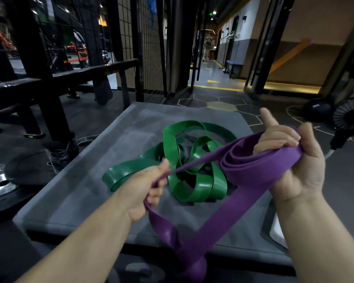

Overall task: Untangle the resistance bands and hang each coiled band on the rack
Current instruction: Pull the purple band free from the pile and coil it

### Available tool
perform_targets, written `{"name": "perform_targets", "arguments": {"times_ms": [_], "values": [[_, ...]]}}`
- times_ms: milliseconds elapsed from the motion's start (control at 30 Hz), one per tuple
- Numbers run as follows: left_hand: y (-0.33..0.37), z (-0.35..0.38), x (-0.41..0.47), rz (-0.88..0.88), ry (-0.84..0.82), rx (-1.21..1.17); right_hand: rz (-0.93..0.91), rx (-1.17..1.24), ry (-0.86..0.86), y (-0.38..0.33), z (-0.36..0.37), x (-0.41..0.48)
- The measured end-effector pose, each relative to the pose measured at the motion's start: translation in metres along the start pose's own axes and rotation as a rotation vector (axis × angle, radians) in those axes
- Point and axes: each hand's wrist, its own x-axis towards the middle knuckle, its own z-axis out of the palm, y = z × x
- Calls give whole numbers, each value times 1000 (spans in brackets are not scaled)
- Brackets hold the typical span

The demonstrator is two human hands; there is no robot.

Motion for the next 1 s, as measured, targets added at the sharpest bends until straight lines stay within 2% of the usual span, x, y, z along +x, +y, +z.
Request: {"name": "perform_targets", "arguments": {"times_ms": [67,100,233,300,367,500,633,800,900,1000], "values": [[-4,0,-4,34,-96,386,-62,2,21,-8,4,0],[-8,0,-4,42,-131,506,-91,-8,34,-12,6,0],[-16,-5,3,101,-33,760,-204,-99,104,-27,7,-2],[-17,-8,3,85,-37,804,-252,-166,133,-29,7,-4],[-16,-3,-1,61,-93,722,-304,-270,150,-25,6,-2],[-8,18,-14,43,-224,411,-437,-634,246,-3,8,4],[-5,35,-25,99,-284,318,-443,-775,330,23,9,11],[-3,43,-28,225,-208,197,-346,-984,317,58,4,9],[-4,42,-26,194,-182,150,-221,-1061,271,69,-2,6],[-4,38,-27,150,-173,121,-210,-1095,293,69,-5,8]]}}
